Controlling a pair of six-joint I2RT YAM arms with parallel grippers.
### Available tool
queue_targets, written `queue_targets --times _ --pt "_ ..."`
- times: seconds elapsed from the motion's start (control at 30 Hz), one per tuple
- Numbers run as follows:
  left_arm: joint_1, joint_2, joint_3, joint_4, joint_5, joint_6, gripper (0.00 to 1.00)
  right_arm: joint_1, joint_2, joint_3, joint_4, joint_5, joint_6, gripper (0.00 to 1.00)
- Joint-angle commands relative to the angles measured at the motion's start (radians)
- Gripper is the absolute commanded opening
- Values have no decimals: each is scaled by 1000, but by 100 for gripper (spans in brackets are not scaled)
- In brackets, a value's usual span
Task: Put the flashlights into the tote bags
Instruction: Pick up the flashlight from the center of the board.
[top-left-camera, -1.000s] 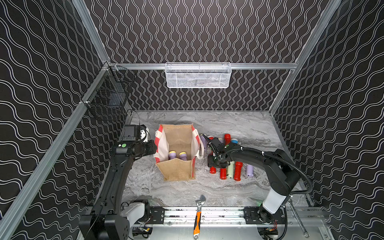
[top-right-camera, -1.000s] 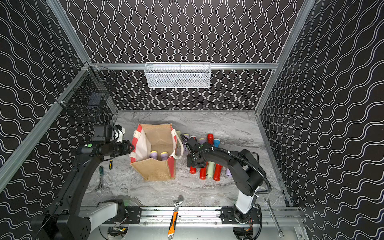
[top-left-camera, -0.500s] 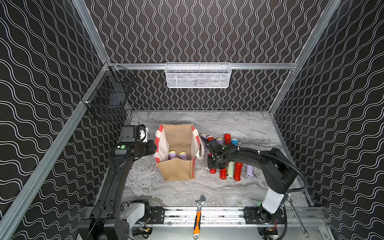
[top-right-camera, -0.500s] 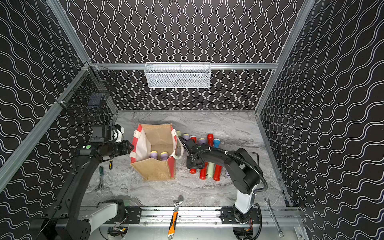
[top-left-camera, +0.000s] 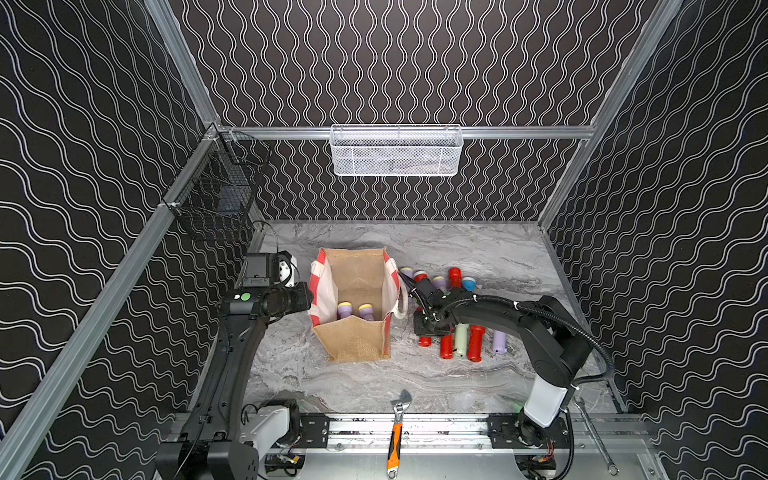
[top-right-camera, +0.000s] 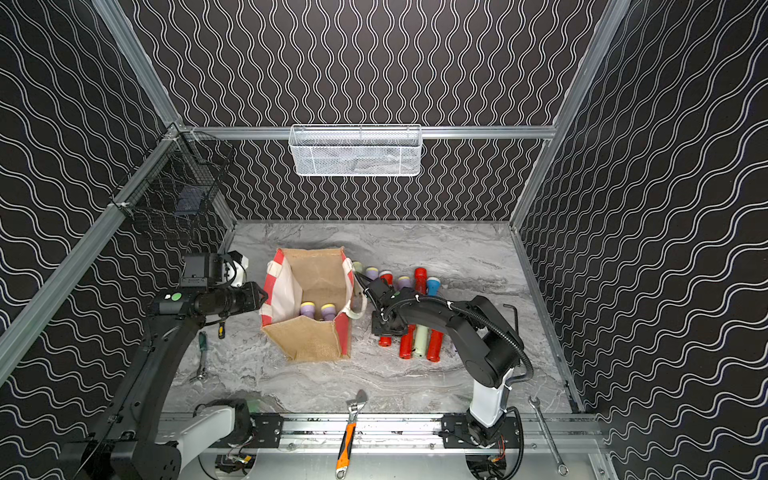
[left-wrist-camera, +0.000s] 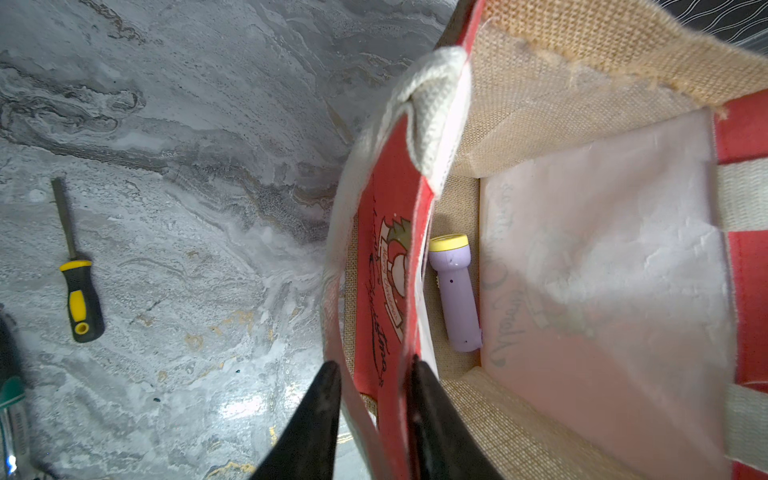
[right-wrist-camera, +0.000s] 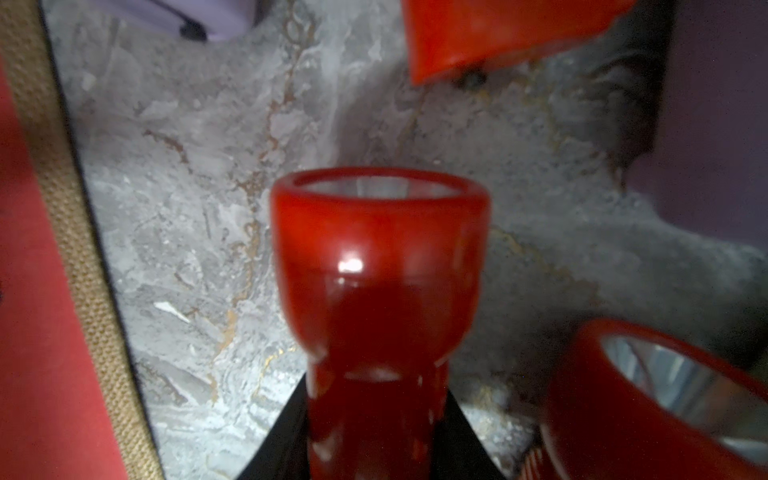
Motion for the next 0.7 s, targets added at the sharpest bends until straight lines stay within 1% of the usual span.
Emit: queue_targets --times 0.0,0.2,0.37,0.47,0.57,0.67 --pt "0 -2 4 27 7 14 34 18 -41 39 -89 33 -13 22" --pt "0 6 12 27 15 12 34 23 -167 134 -165 74 -50 20" --pt "0 7 23 28 29 12 34 22 -221 270 -238 123 -89 20" --pt "0 5 21 29 29 12 34 22 -248 338 -244 134 -115 20" --pt "0 6 18 30 31 12 34 23 -273 398 -205 102 -145 21" --pt "0 5 15 32 33 9 34 25 -264 492 -197 55 -167 21"
